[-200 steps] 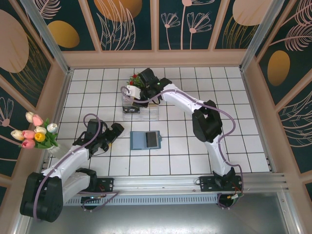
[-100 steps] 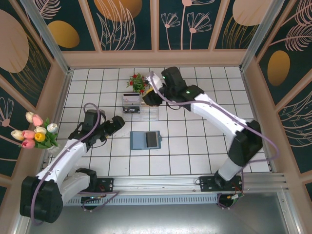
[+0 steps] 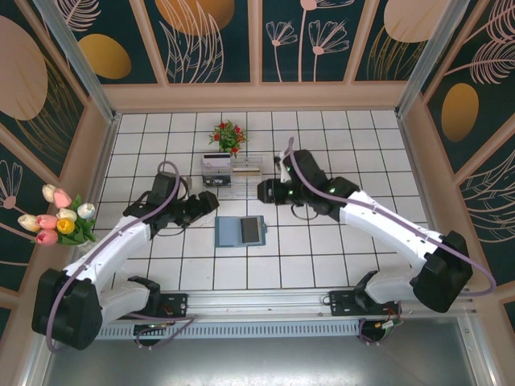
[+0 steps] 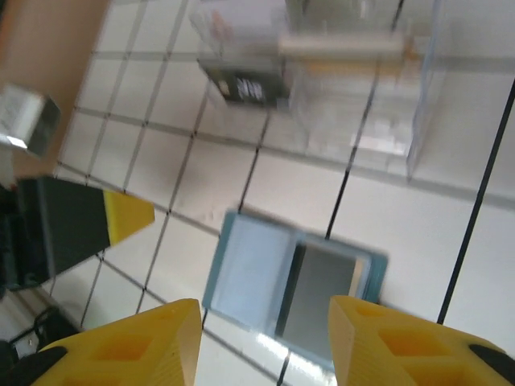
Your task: Take the credit cards out of the card holder
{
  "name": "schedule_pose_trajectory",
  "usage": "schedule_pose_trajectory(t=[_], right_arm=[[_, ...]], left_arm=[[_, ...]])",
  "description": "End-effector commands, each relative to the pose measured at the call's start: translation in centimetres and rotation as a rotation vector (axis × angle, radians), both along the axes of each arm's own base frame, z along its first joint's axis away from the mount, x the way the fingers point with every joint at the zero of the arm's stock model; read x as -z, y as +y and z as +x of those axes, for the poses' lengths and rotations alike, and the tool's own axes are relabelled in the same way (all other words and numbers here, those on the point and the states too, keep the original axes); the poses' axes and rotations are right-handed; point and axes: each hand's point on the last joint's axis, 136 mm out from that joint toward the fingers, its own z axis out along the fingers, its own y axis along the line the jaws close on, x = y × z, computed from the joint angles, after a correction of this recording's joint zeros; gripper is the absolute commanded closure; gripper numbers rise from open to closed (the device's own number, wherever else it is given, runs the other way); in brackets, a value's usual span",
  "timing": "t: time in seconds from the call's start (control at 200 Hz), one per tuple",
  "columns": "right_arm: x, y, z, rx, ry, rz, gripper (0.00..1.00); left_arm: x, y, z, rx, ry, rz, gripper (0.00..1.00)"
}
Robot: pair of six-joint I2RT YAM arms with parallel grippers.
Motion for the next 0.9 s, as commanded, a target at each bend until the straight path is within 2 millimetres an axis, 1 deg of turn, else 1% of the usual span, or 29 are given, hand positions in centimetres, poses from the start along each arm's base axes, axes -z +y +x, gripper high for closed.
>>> schedule_pose_trajectory(t=[0.0, 0.05, 0.095, 0.175, 0.215, 0.275, 0.32, 0.36, 0.435, 0.55, 0.711, 0.796, 0.891], right_arm=[[2.8, 0.4, -0.6, 0.178, 0.131, 0.033, 0.55], [4.1, 0.8, -1.1, 0.204, 0.166, 0.038, 0.56], [5.2, 1.0, -1.4, 0.23, 0.186, 0.02, 0.58], [6.6, 1.8, -2.1, 0.241, 0.209, -0.019, 0.61], [7.1, 2.1, -2.0, 0.256, 0.211, -0.041, 0.62], [7.9, 2.7, -2.3, 0.252, 0.226, -0.066, 0.67], [8.4, 3.1, -2.4, 0.253, 0.234, -0.088, 0.68], [8.8, 3.5, -2.5, 0.251, 0.239, -0.104, 0.7], [9.8, 3.7, -2.7, 0.263, 0.256, -0.146, 0.73], [11.6, 3.6, -2.8, 0.282, 0.287, -0.198, 0.78], [13.6, 3.6, -2.5, 0.295, 0.31, -0.259, 0.8], [14.4, 3.0, -2.4, 0.311, 0.318, -0.291, 0.82], [14.9, 2.4, -2.2, 0.324, 0.324, -0.291, 0.82]], left_arm=[[-1.2, -2.6, 0.5, 0.019, -0.011, -0.083, 0.23], [-0.9, -3.3, 0.5, 0.022, 0.0, -0.096, 0.25], [-0.7, -3.8, 0.4, 0.018, 0.009, -0.106, 0.29], [-0.1, -4.6, 0.0, 0.017, 0.031, -0.122, 0.35], [0.3, -4.9, -0.2, 0.013, 0.046, -0.121, 0.38], [0.8, -5.3, -0.5, 0.011, 0.059, -0.131, 0.43], [1.1, -5.5, -0.7, 0.008, 0.068, -0.139, 0.46], [1.3, -5.8, -0.9, 0.01, 0.075, -0.148, 0.51], [1.7, -6.2, -1.2, 0.015, 0.086, -0.156, 0.6], [2.7, -6.7, -1.6, 0.021, 0.112, -0.138, 0.68], [3.9, -7.5, -2.2, 0.03, 0.137, -0.135, 0.73], [4.1, -8.3, -2.4, 0.05, 0.145, -0.145, 0.74], [4.4, -9.2, -2.7, 0.079, 0.155, -0.16, 0.76]])
